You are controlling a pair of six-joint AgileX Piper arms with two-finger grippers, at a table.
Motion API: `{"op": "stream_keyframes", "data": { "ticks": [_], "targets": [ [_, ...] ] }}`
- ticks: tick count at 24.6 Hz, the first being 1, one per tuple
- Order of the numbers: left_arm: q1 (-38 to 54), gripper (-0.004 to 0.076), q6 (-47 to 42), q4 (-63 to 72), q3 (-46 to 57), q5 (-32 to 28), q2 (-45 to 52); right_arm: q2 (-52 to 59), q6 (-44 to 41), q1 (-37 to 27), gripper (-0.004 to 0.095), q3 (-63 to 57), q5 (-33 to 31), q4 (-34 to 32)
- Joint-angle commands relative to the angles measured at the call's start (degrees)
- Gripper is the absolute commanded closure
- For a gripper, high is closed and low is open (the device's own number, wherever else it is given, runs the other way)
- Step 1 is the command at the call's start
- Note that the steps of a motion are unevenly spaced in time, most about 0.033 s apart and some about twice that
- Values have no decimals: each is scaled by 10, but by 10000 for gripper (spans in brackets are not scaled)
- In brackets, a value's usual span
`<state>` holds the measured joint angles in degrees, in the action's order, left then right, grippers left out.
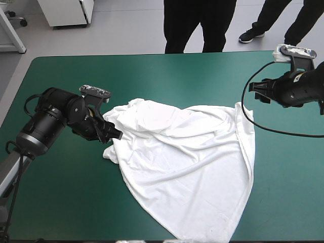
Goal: Fold the cloth
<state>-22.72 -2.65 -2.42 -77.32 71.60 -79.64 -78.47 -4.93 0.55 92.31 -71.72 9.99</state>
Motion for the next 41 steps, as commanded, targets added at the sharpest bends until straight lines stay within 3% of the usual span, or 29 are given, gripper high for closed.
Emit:
{"op": "stream_keyframes", "data": {
  "ticks": [1, 8, 20, 21, 25, 26, 32, 41],
  "targets": [
    [0, 286, -7, -8, 28, 2, 11, 23, 3, 1, 355, -31, 2, 7],
    [0, 286, -2, -8, 73, -58, -59, 26, 7, 1, 355, -117, 2, 8],
    [33, 295, 46, 21, 86, -112, -211, 66, 15, 1, 355, -121, 5, -7],
    [33, 326, 57, 41, 88, -107, -219, 66, 15, 1, 355, -121, 5, -10],
    [33, 706, 73, 75, 97, -108, -227, 66, 15, 1, 354, -121, 5, -11],
    [33, 727, 82, 71, 97, -106, -227, 65, 12, 1, 354, -121, 6, -21],
    [33, 733, 88, 82, 97, -103, -227, 6, 16, 1, 284, -121, 17, -29],
    [33, 733, 98, 88, 97, -103, -227, -95, 29, 2, 285, -98, 75, -31]
  ]
}}
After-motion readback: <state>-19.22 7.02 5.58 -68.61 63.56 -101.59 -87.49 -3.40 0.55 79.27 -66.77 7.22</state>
